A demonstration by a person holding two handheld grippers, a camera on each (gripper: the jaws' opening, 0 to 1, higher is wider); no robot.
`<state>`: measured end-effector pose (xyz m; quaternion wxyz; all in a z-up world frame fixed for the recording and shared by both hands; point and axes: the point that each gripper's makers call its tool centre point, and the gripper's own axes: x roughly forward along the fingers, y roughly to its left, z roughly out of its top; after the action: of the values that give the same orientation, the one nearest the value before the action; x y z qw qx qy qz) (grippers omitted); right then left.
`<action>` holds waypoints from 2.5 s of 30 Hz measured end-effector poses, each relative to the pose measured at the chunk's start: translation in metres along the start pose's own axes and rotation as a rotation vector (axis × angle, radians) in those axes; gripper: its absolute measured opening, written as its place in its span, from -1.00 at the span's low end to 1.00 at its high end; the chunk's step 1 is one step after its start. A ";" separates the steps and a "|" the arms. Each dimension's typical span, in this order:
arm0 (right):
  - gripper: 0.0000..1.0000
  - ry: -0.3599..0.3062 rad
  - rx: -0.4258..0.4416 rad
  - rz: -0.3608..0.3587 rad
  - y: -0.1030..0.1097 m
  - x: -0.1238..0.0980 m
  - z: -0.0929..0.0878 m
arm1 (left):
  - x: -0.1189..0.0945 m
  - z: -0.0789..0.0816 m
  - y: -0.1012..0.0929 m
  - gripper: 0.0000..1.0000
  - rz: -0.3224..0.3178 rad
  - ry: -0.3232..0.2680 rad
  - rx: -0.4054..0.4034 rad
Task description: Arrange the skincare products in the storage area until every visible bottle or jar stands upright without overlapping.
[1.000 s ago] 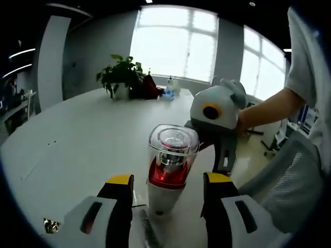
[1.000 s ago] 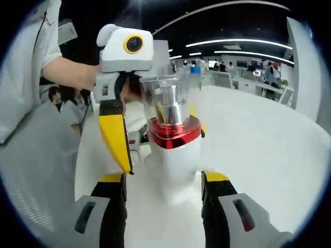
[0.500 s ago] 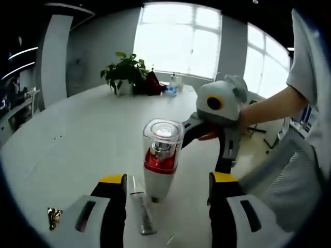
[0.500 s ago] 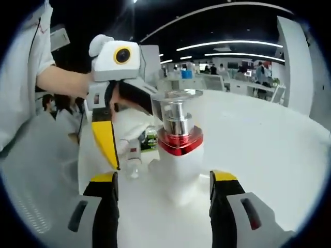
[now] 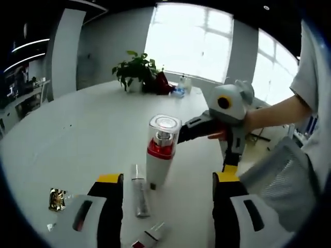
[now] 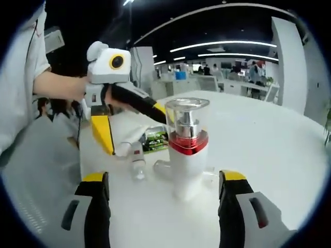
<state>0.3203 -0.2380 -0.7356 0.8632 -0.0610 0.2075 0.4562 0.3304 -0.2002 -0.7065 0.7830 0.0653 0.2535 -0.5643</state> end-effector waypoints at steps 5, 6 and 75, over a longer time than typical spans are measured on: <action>0.88 -0.015 0.041 -0.026 0.002 -0.005 0.006 | -0.015 -0.006 -0.004 0.39 0.026 -0.008 -0.041; 0.90 -0.017 0.040 -0.030 0.003 -0.006 0.006 | -0.019 -0.007 -0.005 0.43 0.034 -0.012 -0.049; 0.99 0.129 0.225 -0.089 0.110 -0.035 0.017 | -0.217 -0.114 -0.064 0.98 0.453 -0.068 -0.412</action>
<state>0.2187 -0.1963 -0.6963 0.8690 -0.0022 0.3094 0.3862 0.1842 0.0058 -0.6909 0.8937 -0.0590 0.3151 -0.3139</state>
